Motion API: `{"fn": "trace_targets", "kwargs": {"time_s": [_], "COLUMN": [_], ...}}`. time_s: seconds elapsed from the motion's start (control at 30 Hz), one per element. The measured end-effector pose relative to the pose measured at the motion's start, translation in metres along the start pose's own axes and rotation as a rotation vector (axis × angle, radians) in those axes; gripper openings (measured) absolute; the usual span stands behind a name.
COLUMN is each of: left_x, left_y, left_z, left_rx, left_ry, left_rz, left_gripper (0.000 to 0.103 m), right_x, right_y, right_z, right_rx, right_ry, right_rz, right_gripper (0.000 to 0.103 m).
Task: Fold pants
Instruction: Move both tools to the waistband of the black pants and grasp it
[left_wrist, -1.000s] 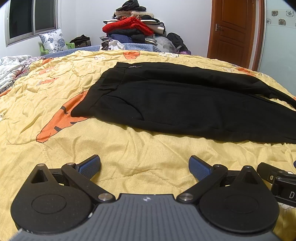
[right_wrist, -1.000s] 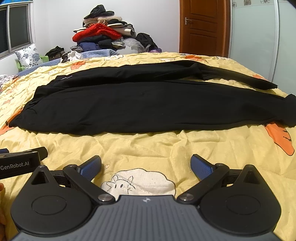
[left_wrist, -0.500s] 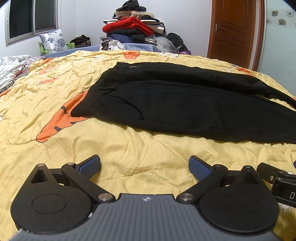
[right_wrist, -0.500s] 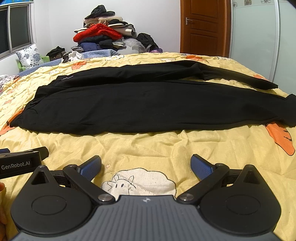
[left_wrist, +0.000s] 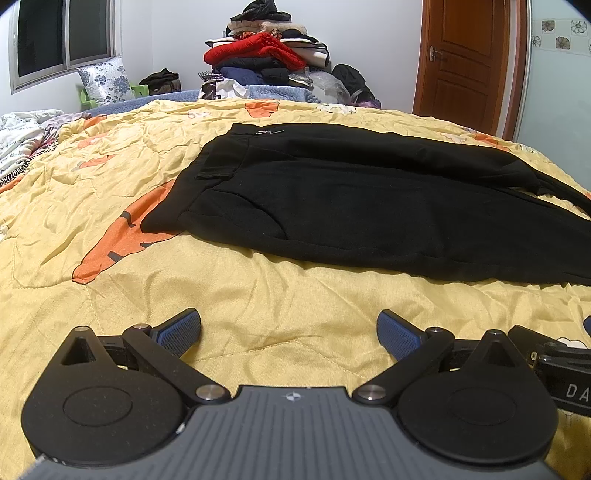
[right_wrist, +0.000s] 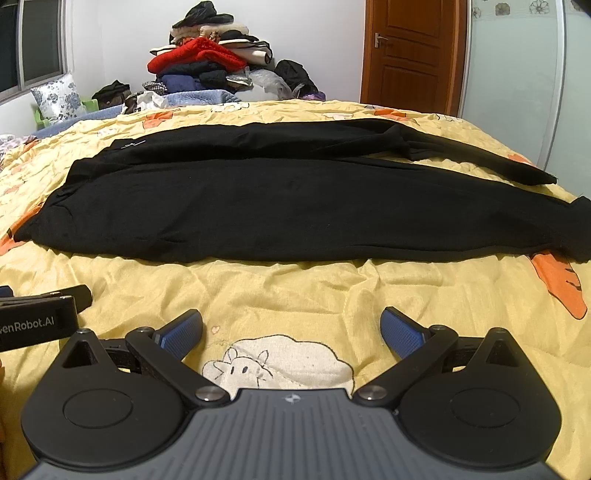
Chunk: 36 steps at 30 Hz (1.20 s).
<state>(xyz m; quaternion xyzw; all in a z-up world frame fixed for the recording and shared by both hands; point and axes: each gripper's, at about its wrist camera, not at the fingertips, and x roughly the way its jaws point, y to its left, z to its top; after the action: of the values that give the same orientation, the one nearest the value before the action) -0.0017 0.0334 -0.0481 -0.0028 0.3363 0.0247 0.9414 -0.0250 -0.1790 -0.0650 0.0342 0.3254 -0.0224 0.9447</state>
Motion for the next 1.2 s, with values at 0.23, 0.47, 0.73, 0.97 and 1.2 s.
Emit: {"fn": "trace_targets", "kwargs": {"time_s": [0.23, 0.47, 0.73, 0.97, 1.2], "left_x": [-0.007, 0.006, 0.026, 0.055, 0.075], "left_y": [0.018, 0.049, 0.053, 0.049, 0.069], "left_z": [0.013, 0.068, 0.119, 0.132, 0.162], "left_rx": [0.013, 0.027, 0.095, 0.091, 0.072], "left_ry": [0.024, 0.037, -0.015, 0.022, 0.016], "left_rz": [-0.041, -0.048, 0.067, 0.035, 0.056], "left_gripper": [0.103, 0.102, 0.103, 0.102, 0.102], "right_x": [-0.02, 0.012, 0.124, 0.223, 0.297], "right_y": [-0.028, -0.019, 0.039, 0.061, 0.084], "right_z": [0.02, 0.12, 0.218, 0.272, 0.29], "right_rx": [0.094, -0.108, -0.385, -0.339, -0.423], "right_ry": [-0.085, -0.244, -0.199, -0.011, 0.142], "right_rz": [0.219, 0.327, 0.278, 0.317, 0.351], "right_gripper": [0.103, 0.103, 0.103, 0.103, 0.103]}}
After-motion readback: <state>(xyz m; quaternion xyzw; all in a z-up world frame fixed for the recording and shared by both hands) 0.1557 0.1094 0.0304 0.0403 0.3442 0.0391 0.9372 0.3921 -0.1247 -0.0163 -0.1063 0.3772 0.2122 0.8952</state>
